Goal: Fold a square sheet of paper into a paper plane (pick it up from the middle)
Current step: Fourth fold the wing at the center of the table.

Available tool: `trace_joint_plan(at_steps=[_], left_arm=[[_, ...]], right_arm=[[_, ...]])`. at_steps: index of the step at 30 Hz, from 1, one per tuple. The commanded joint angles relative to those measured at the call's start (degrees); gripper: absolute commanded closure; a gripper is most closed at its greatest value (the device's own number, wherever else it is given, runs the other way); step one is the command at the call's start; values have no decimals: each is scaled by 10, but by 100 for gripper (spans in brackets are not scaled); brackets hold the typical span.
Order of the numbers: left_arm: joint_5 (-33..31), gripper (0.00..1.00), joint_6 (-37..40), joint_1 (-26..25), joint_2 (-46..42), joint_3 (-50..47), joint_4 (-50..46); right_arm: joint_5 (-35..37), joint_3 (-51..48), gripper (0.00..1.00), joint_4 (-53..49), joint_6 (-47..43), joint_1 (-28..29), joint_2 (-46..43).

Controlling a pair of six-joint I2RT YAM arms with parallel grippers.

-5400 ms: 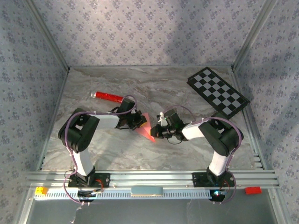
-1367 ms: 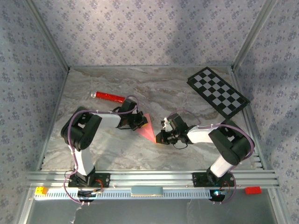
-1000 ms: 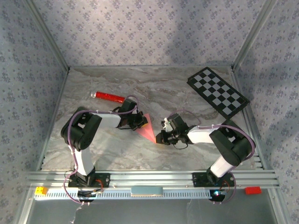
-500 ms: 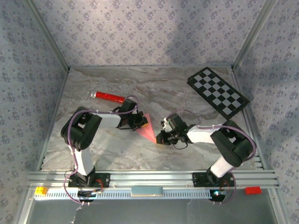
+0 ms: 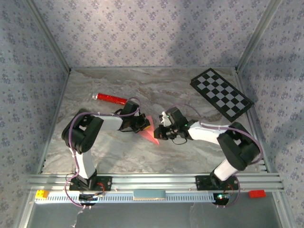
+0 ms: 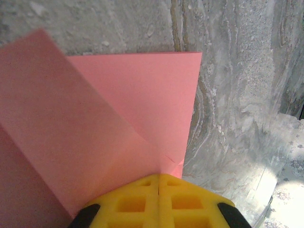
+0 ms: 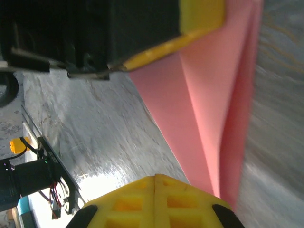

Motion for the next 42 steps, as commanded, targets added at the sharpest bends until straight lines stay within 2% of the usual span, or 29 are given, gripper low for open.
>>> trace_joint_plan(at_steps=[1,6,17,34,39,42], left_arm=[[-21,95,4,0,3,-18,-33],[-20,95,5,-1,3,-17,-34],[-23,95,6,0,0,-15,-37],[-29,95,0,6,-5,-28,-32],[-25,95,0,6,-10,-27,-32],[-26,95,0,4,-10,-28,-32]], right_arm=[[-13,27,97,-5,5,10,41],[3,14,97,1,12,11,76],[-2,-80,97,60,45,12,57],[11,-175,95,56,54,20,-42],[-16,-141,95,55,81,12,-116],[39,-60,95,-57,31,22,-130]])
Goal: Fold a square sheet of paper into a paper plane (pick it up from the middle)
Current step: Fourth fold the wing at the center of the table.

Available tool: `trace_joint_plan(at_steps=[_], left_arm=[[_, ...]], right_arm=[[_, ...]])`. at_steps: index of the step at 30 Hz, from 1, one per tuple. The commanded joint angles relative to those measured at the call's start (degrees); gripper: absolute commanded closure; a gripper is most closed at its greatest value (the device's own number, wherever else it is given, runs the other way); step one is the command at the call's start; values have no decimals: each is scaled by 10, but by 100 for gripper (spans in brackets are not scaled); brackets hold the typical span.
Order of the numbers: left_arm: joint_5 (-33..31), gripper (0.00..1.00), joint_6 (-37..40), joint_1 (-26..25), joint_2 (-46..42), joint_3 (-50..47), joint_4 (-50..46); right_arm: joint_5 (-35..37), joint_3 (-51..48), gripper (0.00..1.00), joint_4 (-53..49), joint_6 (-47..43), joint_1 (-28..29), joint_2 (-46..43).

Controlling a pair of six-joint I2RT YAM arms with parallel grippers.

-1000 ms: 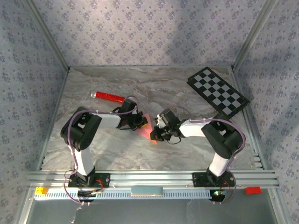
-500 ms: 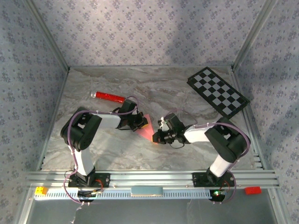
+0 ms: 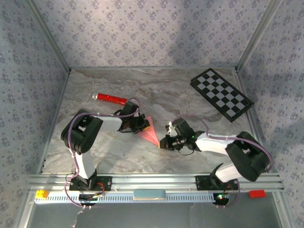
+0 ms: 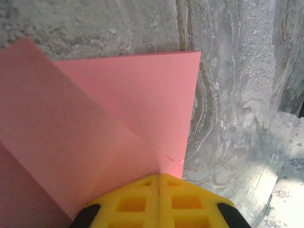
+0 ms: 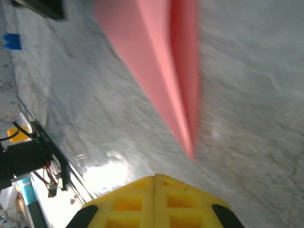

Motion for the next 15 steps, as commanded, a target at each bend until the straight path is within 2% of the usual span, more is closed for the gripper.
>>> trace_joint_plan(at_steps=[1,8,15], left_arm=[[-28,95,1,3,-2,-17,-35],[-24,95,1,1,0,-15,-34],[-22,95,4,1,5,-10,-39]], right_arm=[[36,93,97,-108,-43,2,-1],[9,160,97,-46,-20,-8,122],[19,200,97,-51,-18,-7,179]])
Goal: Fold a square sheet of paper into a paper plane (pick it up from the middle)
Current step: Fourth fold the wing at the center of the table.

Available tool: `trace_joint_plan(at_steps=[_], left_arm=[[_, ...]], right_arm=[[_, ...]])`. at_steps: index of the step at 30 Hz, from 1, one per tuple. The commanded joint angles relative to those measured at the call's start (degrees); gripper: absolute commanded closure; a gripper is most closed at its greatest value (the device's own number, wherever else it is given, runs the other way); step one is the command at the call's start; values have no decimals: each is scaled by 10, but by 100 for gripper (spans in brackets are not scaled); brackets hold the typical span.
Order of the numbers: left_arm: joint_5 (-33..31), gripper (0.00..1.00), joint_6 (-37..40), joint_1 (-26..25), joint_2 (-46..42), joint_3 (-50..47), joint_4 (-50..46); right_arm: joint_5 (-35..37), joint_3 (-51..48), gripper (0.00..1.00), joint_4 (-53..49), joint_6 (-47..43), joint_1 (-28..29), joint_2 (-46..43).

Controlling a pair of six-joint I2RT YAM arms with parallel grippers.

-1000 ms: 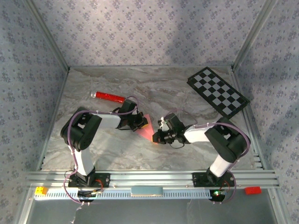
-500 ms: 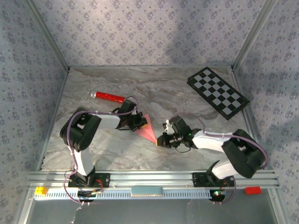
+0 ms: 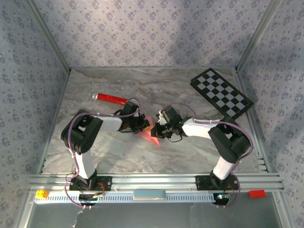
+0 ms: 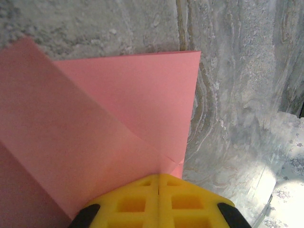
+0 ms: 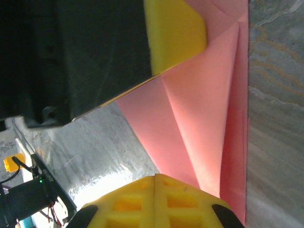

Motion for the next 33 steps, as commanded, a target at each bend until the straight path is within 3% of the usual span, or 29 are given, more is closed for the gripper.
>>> trace_joint_plan(at_steps=[1,18,27,33], left_arm=[[-22,95,4,1,6,-8,-40],[-19,94,16,1,-4,7,-48],[2,86,47,-7,-64,33,-85],[4,91,35,-28,-78,-8,-90]], right_arm=[[7,27,97,-14,-1,2,13],[14,-71,98,38,32,-8,51],[19,-79,100,40,44,-10,53],[28,-83,100,35,49,-12,54]])
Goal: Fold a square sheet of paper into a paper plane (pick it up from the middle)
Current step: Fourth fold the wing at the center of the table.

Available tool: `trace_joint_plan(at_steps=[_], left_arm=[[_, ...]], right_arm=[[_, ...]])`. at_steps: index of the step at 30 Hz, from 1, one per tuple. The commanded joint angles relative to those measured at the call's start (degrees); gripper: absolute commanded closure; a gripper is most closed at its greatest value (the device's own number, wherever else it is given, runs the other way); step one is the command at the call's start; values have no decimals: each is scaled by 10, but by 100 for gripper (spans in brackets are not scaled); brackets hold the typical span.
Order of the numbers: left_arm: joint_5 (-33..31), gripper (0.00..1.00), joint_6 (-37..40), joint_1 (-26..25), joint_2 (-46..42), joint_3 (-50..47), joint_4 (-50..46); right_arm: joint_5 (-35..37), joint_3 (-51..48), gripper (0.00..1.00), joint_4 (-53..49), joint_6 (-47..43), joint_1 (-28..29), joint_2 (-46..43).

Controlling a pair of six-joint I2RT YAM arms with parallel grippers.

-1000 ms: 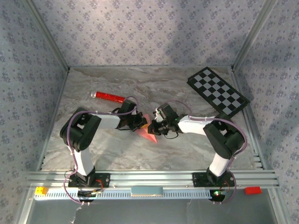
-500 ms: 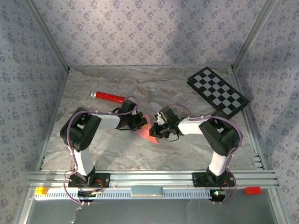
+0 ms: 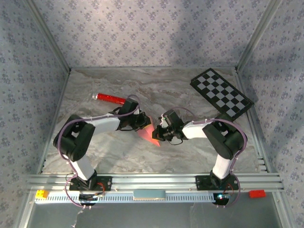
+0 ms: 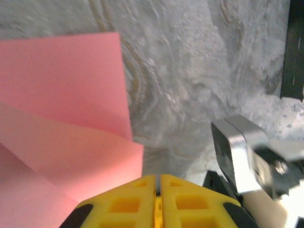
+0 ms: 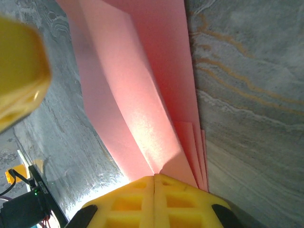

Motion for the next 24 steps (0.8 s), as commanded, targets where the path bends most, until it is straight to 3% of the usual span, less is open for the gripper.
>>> trace_joint_plan(at_steps=[1,10,24], left_arm=[[4,91,-1,-8,4,-23,-19],[-27,92,-9,-9,56,-23,-10],[-45,93,26,65,92,23,-51]], right_arm=[[34,-26,100,-71,10,-2,18],[37,-41,100,-71,12,-2,14],[47,-47,100,-90,-1,0,16]])
